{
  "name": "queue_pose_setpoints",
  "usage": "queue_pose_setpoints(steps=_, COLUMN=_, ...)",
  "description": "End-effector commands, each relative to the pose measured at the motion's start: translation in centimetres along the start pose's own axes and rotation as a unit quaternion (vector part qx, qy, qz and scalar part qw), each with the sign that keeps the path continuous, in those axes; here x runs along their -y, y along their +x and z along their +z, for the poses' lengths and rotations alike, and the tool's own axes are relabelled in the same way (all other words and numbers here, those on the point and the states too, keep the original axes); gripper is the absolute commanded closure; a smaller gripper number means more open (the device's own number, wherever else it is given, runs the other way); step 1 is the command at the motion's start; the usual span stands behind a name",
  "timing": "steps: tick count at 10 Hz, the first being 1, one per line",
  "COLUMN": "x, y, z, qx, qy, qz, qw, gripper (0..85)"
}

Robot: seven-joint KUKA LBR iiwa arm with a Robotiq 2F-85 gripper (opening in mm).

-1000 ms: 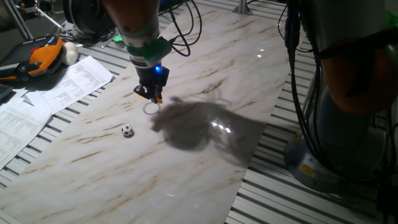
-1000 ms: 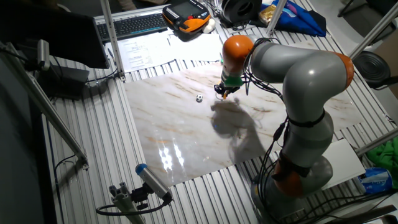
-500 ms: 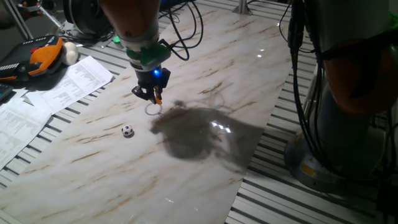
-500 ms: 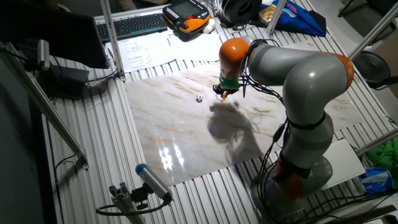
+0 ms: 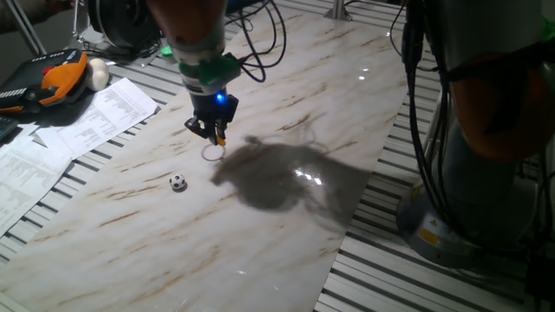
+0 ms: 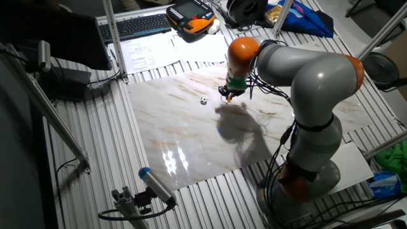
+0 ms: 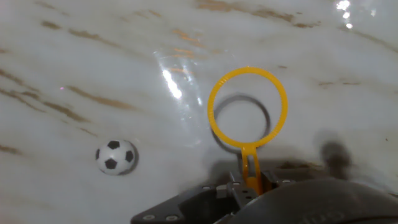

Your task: Attach the bubble ring to the ball

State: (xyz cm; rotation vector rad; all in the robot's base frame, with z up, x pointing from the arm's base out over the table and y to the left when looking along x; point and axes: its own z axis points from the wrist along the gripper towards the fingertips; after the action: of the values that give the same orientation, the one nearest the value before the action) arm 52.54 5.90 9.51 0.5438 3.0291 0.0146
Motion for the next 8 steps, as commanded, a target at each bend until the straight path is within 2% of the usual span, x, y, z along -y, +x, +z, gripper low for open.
queue_pose_setpoints(steps=1, x=0.0, y=0.0, z=0.0, qx=0.006, qy=0.006, qz=0.024, qw=0.9997, gripper=85.0)
queue_pose_setpoints(steps=2, x=-0.6, y=0.2, z=-0.2, qx=0.001, qy=0.001, qz=0.042, qw=0.9991, gripper=85.0)
queue_pose_setpoints(steps=3, x=-1.9, y=0.5, z=-0.6, qx=-0.005, qy=-0.001, qz=0.058, qw=0.9983, gripper=85.0)
queue_pose_setpoints(steps=5, x=-5.0, y=1.0, z=-1.7, qx=-0.005, qy=0.015, qz=0.088, qw=0.9960, gripper=85.0)
queue_pose_setpoints(steps=7, x=-7.5, y=1.4, z=-2.5, qx=-0.011, qy=0.017, qz=0.124, qw=0.9920, gripper=85.0)
queue_pose_setpoints(steps=8, x=-8.7, y=1.7, z=-2.7, qx=-0.011, qy=0.026, qz=0.144, qw=0.9891, gripper=85.0)
